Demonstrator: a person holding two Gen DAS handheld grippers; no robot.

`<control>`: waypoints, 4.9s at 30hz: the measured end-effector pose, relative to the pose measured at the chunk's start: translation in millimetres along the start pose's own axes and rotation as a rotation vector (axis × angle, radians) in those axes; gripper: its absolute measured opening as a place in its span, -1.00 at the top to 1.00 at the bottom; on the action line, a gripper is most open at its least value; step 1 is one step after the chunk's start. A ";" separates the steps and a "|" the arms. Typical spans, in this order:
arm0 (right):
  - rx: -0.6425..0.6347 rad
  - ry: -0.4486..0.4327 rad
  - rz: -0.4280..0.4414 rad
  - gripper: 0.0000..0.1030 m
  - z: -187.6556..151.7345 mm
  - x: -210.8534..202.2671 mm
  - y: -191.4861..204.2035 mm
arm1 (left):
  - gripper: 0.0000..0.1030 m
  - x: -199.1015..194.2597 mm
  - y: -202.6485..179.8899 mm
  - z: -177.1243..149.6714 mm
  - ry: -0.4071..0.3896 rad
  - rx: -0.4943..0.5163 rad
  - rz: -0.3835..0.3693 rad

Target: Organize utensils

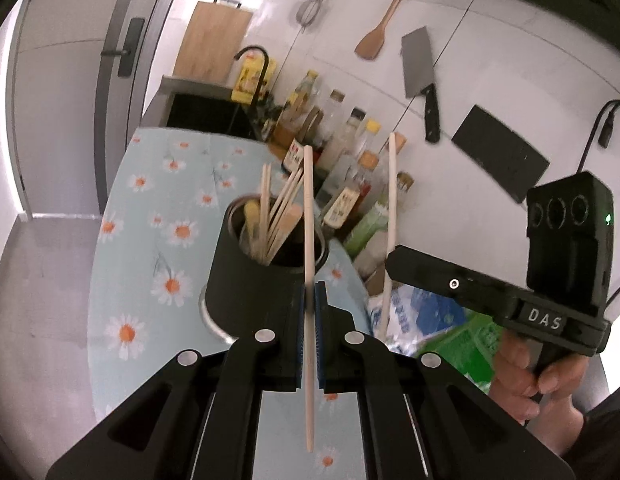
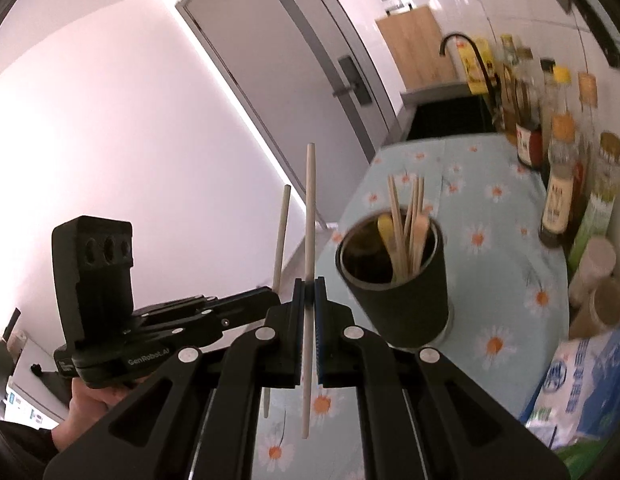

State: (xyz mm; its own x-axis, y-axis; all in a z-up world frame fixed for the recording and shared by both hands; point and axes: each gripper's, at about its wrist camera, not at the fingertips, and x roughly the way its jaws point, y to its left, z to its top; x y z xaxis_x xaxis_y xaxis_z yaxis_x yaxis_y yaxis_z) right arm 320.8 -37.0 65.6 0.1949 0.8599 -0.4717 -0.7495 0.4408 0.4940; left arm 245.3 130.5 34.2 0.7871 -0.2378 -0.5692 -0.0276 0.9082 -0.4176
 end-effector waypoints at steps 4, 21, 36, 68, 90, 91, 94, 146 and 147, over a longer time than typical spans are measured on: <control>0.012 -0.062 0.008 0.89 11.0 -4.2 -9.9 | 0.93 1.2 -4.1 14.0 -0.060 0.022 -0.018; 0.051 -0.285 -0.027 0.89 55.4 3.9 -41.4 | 0.93 6.0 4.2 68.4 -0.271 0.020 -0.030; 0.043 -0.356 -0.086 0.89 72.2 26.5 -59.9 | 0.93 26.0 11.2 85.8 -0.408 0.063 0.043; 0.052 -0.258 -0.266 0.65 30.3 57.7 -52.0 | 0.85 57.4 31.9 37.2 -0.309 0.101 0.040; 0.098 -0.299 -0.399 0.21 -19.1 -10.6 -1.5 | 0.38 -9.3 32.1 5.4 -0.235 0.169 -0.036; 0.095 -0.297 -0.406 0.16 -23.5 -14.6 1.1 | 0.34 -12.7 31.0 1.7 -0.232 0.185 -0.037; 0.085 -0.295 -0.426 -0.03 -39.1 -29.2 9.7 | 0.33 -22.7 28.3 -8.2 -0.219 0.197 -0.037; -0.123 -0.094 -0.373 -0.90 -192.1 -129.1 33.9 | -0.87 -94.3 -77.2 -179.4 -0.091 0.162 0.273; -0.117 -0.091 -0.374 -0.90 -192.9 -128.7 33.9 | -0.87 -93.7 -76.6 -180.1 -0.088 0.157 0.274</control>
State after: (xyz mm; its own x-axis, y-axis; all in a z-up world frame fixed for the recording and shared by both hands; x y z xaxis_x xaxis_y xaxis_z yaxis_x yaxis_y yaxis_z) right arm 148.2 -182.4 2.1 0.5188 0.6674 -0.5342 -0.6824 0.6997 0.2116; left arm 62.7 21.2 -8.1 0.8136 0.0475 -0.5794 -0.1562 0.9779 -0.1392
